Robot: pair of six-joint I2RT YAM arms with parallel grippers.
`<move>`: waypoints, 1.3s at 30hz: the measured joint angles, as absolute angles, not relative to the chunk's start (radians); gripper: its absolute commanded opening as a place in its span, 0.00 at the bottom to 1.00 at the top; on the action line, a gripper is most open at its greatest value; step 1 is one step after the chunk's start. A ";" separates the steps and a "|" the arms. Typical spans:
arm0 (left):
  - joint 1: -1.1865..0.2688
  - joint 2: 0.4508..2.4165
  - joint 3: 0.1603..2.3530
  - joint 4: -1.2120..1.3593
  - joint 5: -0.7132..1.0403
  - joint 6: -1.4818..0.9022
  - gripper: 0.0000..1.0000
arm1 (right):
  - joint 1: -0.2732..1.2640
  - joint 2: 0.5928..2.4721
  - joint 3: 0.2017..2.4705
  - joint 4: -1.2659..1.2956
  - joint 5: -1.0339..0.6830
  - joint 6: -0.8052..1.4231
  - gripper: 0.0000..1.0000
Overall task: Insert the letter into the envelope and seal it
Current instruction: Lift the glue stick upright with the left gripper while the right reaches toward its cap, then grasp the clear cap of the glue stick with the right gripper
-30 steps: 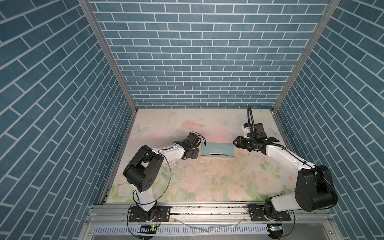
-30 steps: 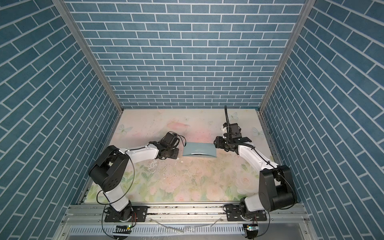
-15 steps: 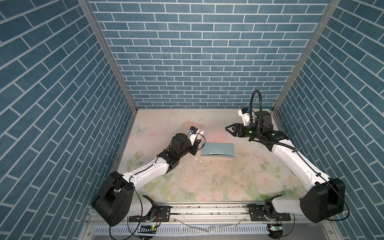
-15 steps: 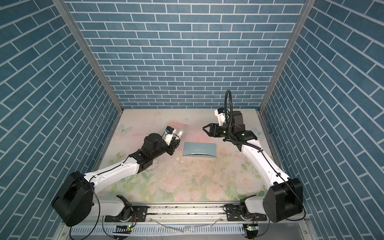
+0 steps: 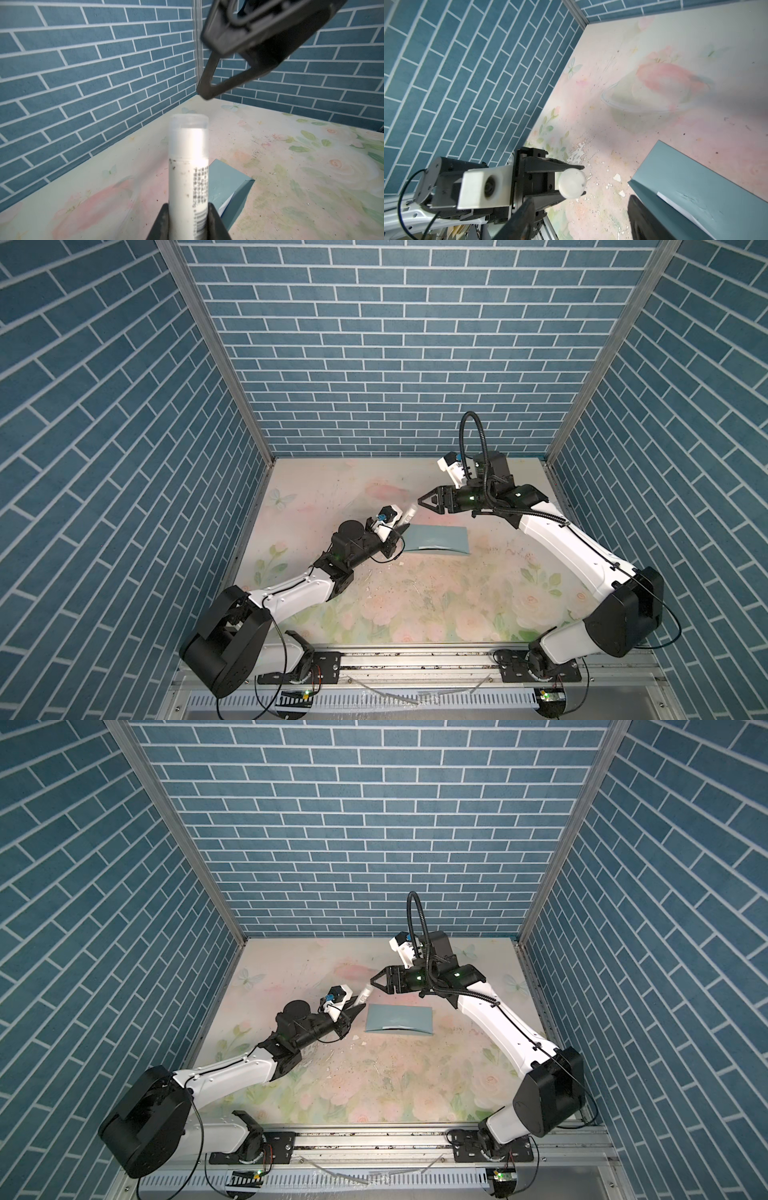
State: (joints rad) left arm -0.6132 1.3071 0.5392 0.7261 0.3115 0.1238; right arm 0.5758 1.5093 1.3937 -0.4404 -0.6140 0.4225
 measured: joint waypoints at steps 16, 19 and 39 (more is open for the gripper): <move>-0.620 1.307 0.539 0.736 0.337 0.147 0.00 | 0.634 1.563 1.448 -0.486 -0.612 0.418 0.46; -0.621 1.307 0.539 0.735 0.338 0.149 0.00 | 0.640 1.574 1.448 -0.488 -0.612 0.416 0.39; -0.631 1.299 0.536 0.715 0.332 0.171 0.00 | 0.645 1.582 1.452 -0.517 -0.582 0.398 0.12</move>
